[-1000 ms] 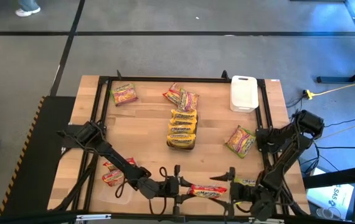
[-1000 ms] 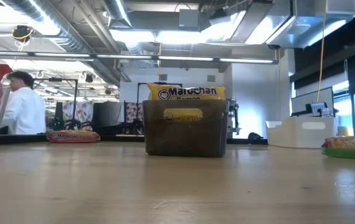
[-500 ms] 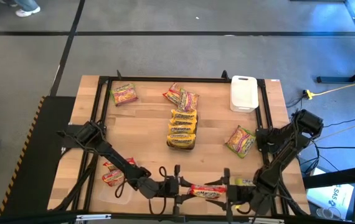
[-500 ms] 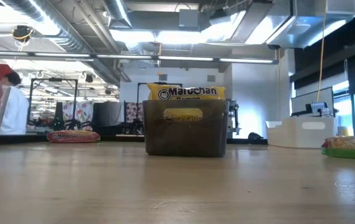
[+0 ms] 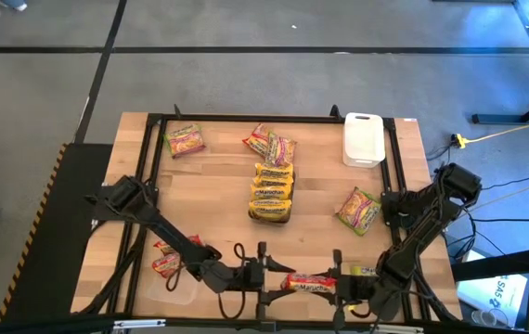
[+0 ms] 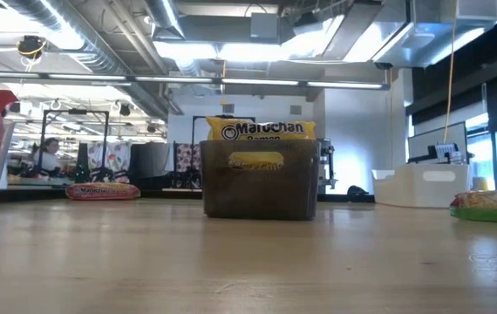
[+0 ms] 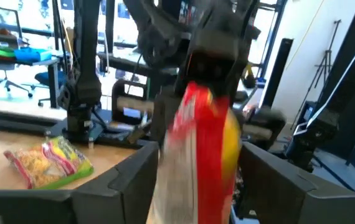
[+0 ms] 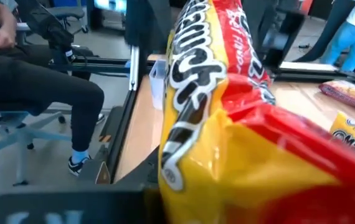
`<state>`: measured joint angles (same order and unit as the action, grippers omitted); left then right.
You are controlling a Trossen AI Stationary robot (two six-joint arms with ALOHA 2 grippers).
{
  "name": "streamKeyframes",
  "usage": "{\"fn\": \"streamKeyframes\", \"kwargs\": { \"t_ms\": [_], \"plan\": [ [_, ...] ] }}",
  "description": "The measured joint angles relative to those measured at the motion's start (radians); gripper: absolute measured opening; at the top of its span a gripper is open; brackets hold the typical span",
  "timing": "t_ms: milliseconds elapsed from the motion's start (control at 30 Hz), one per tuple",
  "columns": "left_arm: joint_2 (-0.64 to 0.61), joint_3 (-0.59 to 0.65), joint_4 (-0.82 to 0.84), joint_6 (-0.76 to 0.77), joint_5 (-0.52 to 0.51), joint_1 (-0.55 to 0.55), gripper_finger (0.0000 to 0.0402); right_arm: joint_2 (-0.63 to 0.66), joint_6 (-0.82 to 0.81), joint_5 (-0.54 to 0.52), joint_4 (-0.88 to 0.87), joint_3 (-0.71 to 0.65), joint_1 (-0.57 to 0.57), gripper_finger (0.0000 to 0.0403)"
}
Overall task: Sort Maruchan noodles
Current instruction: Put the red noodle pack into the transparent bin
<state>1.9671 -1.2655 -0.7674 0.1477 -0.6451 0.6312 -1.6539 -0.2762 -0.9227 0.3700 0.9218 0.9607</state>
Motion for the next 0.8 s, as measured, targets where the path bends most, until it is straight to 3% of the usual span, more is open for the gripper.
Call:
{"fn": "streamKeyframes", "kwargs": {
  "t_ms": [300, 433, 533, 700, 800],
  "plan": [
    [-0.053, 0.000, -0.013, 0.034, 0.007, -0.011, 0.0223, 0.000, -0.102, 0.036, -0.111, 0.000, 0.000, 0.0095],
    [-0.069, -0.028, 0.036, 0.002, 0.135, -0.034, 0.0223, 0.000, -0.143, 0.041, -0.145, 0.000, -0.001, 0.0092],
    [-0.085, -0.151, 0.318, 0.011, 0.176, -0.054, 0.0223, 0.000, -0.161, 0.064, -0.144, 0.000, -0.007, 0.0098],
    [-0.025, -0.500, 0.953, 0.116, 0.206, -0.100, 0.0223, 0.000, -0.173, 0.082, -0.154, 0.000, -0.014, 0.0095],
    [0.021, -0.673, 1.186, 0.198, 0.297, -0.134, 0.0222, 0.000, -0.190, 0.085, -0.164, 0.000, -0.015, 0.0093]
  ]
}}
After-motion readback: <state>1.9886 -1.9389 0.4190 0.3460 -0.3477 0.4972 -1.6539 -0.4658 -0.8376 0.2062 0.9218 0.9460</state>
